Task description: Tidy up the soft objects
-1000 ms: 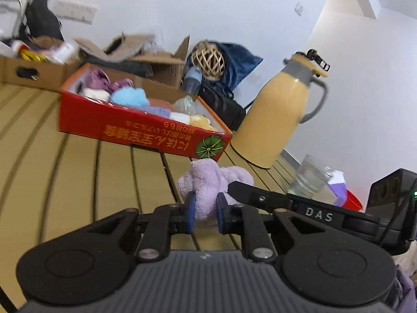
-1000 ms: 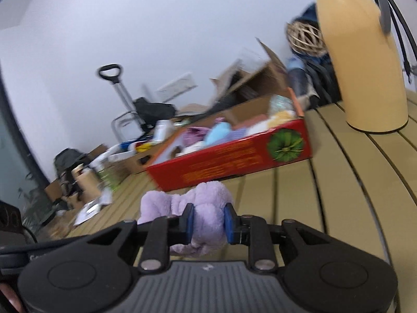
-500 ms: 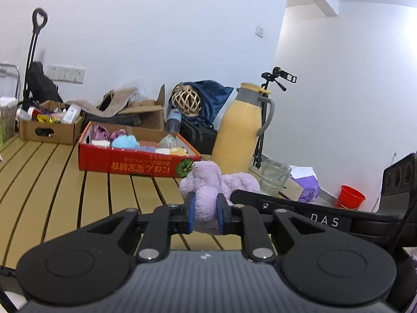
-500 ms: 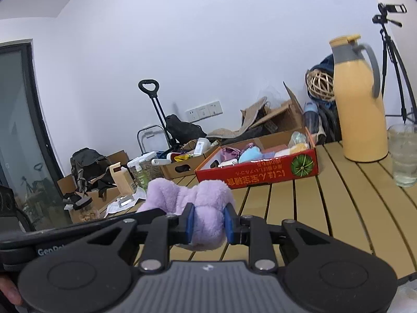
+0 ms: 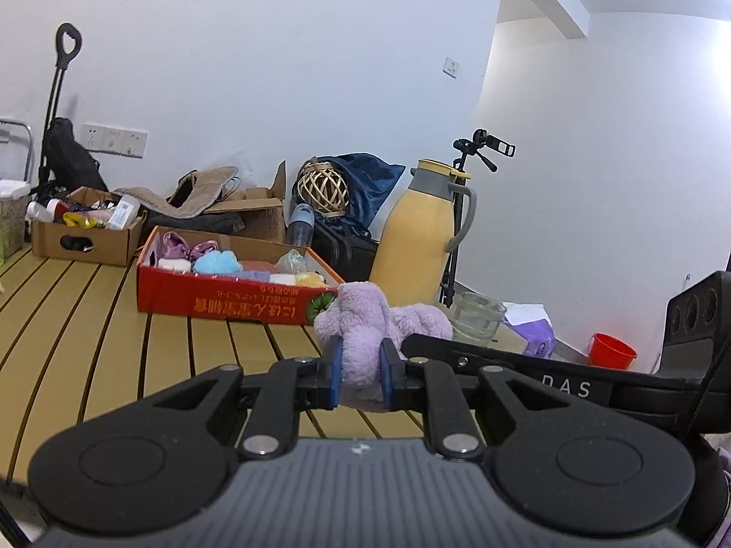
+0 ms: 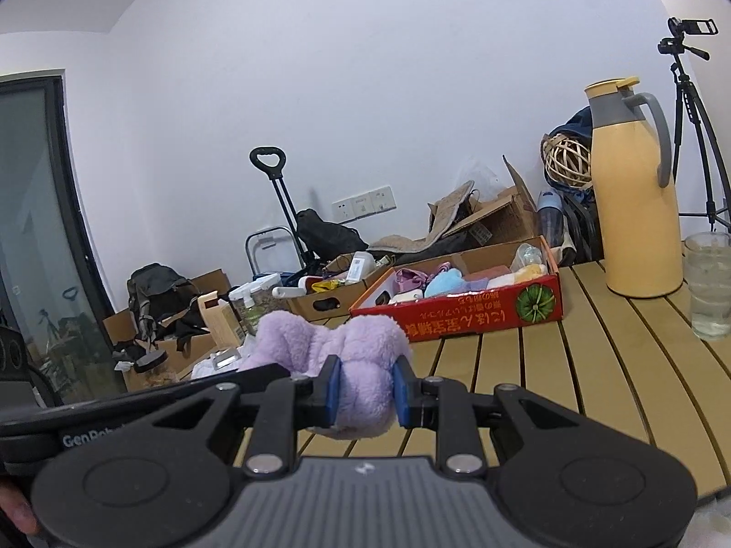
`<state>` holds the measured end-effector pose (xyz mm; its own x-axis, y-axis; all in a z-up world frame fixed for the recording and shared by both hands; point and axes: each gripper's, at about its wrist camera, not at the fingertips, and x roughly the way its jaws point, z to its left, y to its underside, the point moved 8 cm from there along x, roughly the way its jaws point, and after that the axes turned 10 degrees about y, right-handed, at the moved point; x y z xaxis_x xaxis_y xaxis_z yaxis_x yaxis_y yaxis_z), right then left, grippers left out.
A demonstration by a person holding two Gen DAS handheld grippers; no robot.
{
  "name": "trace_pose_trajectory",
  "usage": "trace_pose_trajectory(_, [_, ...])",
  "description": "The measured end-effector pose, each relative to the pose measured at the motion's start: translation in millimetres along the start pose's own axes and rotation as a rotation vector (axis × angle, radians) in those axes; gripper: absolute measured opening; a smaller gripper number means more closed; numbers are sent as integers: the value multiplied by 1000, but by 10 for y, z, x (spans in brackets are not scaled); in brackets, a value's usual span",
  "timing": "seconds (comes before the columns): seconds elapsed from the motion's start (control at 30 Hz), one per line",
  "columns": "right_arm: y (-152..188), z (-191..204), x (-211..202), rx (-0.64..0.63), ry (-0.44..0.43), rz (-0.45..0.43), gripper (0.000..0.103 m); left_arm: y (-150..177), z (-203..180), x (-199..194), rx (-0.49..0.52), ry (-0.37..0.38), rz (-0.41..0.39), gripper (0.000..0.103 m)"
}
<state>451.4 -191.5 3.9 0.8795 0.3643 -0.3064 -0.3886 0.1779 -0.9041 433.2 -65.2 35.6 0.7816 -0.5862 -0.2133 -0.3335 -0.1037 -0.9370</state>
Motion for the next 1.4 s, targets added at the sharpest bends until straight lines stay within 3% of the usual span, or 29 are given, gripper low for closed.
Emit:
trace_pose_trajectory(0.23, [-518, -311, 758, 29, 1, -7, 23, -525, 425, 770, -16, 36, 9, 16])
trace_pose_trajectory(0.43, [-956, -701, 1773, 63, 11, 82, 23, -838, 1022, 1756, -89, 23, 88, 17])
trace_pose_trajectory(0.57, [-1057, -977, 2498, 77, 44, 166, 25, -826, 1444, 2404, -111, -24, 165, 17])
trace_pose_trajectory(0.7, [-914, -1213, 3144, 54, 90, 253, 28, -600, 1826, 2897, -153, -59, 254, 19])
trace_pose_trajectory(0.77, [-841, -1305, 3344, 51, 116, 263, 30, -498, 1992, 3041, -169, -83, 252, 24])
trace_pose_trajectory(0.87, [-774, -1381, 3513, 3, 185, 256, 29, -435, 2145, 3117, -214, -99, 235, 40])
trace_pose_trajectory(1.03, [-719, -1342, 3487, -50, 214, 217, 35, -460, 2119, 3043, -175, -90, 221, 40])
trace_pose_trajectory(1.13, [-754, -1306, 3385, -76, 244, 173, 40, -516, 2022, 2835, -107, -125, 188, 41])
trace_pose_trajectory(1.4, [-829, -1121, 2509, -74, 235, 9, 43, -499, 1670, 1931, -21, -205, 81, 42])
